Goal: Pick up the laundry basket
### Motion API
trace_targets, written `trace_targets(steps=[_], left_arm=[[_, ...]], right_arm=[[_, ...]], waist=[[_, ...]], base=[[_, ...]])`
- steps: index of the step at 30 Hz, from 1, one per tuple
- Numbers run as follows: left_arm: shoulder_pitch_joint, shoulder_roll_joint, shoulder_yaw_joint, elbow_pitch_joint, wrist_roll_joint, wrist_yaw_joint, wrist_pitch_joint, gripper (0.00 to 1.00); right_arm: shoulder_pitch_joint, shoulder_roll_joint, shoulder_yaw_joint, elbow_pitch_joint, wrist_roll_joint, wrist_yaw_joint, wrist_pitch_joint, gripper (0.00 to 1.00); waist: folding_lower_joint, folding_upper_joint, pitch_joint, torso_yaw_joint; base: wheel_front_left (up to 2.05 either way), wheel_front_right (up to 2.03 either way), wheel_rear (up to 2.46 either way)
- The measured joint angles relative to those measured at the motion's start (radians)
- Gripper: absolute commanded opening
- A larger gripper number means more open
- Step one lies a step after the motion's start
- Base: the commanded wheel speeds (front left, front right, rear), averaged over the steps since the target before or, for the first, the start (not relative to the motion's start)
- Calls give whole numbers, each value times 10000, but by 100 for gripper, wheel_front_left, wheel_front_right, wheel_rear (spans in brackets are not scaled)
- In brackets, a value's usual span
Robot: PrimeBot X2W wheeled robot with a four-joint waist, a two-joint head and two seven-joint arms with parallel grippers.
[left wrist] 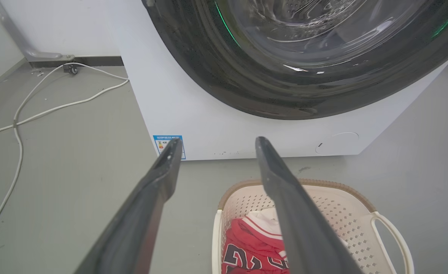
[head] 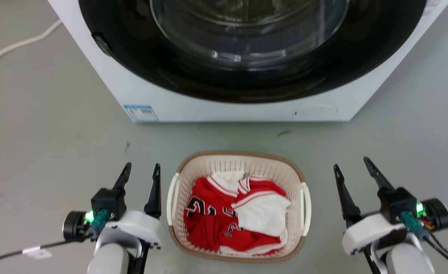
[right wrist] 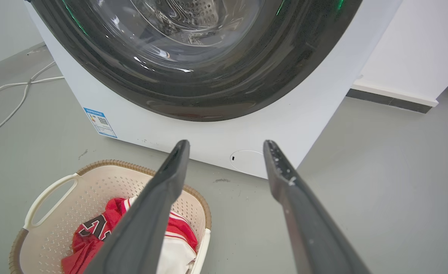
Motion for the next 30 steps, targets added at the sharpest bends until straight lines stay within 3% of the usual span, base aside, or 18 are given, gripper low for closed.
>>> trace_targets(steps=[18,30], left_arm=[[-3568,192,-140,3741,443,-234,0,100],[-4744,274,-267,5607,523,-138,0,100]], right_arm=[[-3067,0,35,2326,-631,0,0,100],[-4006,-2,127,4257,-838,0,0,100]], waist=[[1,0,3925,-47],[1,-1,5667,-133]], base=[[0,0,0],[0,0,0]])
